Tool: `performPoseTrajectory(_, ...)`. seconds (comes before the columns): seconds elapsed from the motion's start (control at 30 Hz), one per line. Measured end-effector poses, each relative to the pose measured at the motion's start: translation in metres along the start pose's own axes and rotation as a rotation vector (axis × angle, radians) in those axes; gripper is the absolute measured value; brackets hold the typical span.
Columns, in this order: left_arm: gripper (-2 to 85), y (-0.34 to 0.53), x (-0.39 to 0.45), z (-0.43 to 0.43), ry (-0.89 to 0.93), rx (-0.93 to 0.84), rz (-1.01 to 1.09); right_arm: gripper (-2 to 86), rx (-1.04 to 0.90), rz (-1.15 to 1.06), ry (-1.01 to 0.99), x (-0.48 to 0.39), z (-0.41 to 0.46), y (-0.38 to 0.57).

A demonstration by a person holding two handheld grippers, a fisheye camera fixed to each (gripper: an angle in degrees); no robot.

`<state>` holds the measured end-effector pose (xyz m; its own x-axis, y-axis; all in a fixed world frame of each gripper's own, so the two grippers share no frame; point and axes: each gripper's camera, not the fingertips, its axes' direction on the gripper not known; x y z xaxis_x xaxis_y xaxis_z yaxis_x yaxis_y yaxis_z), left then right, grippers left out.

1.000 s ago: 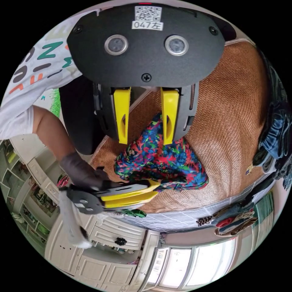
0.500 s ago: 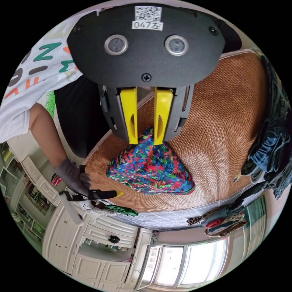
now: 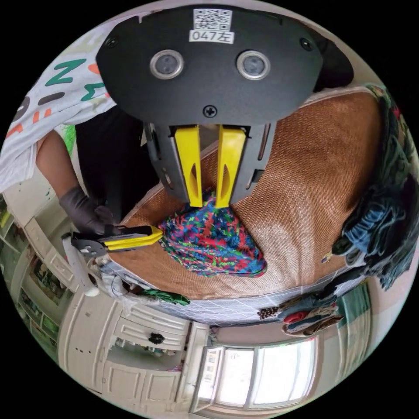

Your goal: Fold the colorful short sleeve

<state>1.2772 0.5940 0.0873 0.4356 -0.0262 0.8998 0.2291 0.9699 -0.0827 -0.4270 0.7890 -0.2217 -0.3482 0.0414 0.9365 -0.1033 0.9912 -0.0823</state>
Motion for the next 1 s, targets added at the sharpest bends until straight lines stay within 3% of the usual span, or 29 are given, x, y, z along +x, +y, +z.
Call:
performPoseTrajectory(0.07,7.8,0.004,-0.038,-0.005,0.094,0.068,-0.111,3.0,0.130,0.115,-0.092,0.035,-0.016,0.016)
performPoseTrajectory(0.17,8.6,-0.004,-0.101,0.008,0.159,0.127,-0.246,5.4,0.179,0.253,-0.136,0.083,-0.001,0.034)
performPoseTrajectory(0.47,9.5,-0.001,-0.212,0.145,0.273,0.005,-0.455,5.3,0.200,0.442,-0.409,0.185,0.104,0.040)
performPoseTrajectory(0.77,4.8,0.042,-0.237,0.212,0.397,-0.002,-0.517,0.3,0.195,0.436,-0.516,0.195,0.157,0.012)
performPoseTrajectory(1.0,4.3,0.063,-0.212,0.210,0.328,-0.027,-0.364,-0.4,0.274,0.250,-0.463,0.154,0.102,-0.053)
